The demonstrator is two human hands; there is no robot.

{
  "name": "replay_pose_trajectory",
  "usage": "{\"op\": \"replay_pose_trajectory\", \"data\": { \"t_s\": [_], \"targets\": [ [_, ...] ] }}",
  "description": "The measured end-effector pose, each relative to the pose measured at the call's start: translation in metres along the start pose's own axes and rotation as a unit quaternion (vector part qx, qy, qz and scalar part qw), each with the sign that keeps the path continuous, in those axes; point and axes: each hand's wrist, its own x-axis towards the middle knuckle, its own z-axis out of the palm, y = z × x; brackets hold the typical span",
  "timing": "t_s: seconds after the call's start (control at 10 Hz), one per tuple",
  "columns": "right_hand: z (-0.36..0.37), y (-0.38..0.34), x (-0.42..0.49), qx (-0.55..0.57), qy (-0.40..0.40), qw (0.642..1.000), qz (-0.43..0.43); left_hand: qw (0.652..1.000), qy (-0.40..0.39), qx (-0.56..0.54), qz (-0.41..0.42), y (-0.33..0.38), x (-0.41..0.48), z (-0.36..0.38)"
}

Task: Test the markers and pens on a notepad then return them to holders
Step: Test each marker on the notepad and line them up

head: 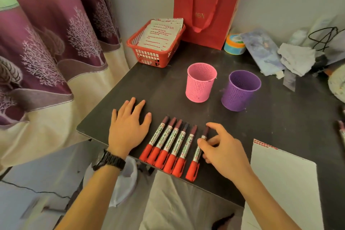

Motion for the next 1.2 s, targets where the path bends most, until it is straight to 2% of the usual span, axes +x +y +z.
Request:
{"op": "replay_pose_trajectory", "data": {
  "t_s": [0.5,1.2],
  "targets": [
    [0.016,0.008,0.005,0.023,0.03,0.999,-0.012,1.0,0.011,-0.009,-0.009,0.002,0.0,-0.002],
    [0.018,-0.001,0.001,0.0,0.034,0.999,0.008,1.0,0.011,-0.015,-0.009,0.004,-0.001,-0.005]
  ]
}}
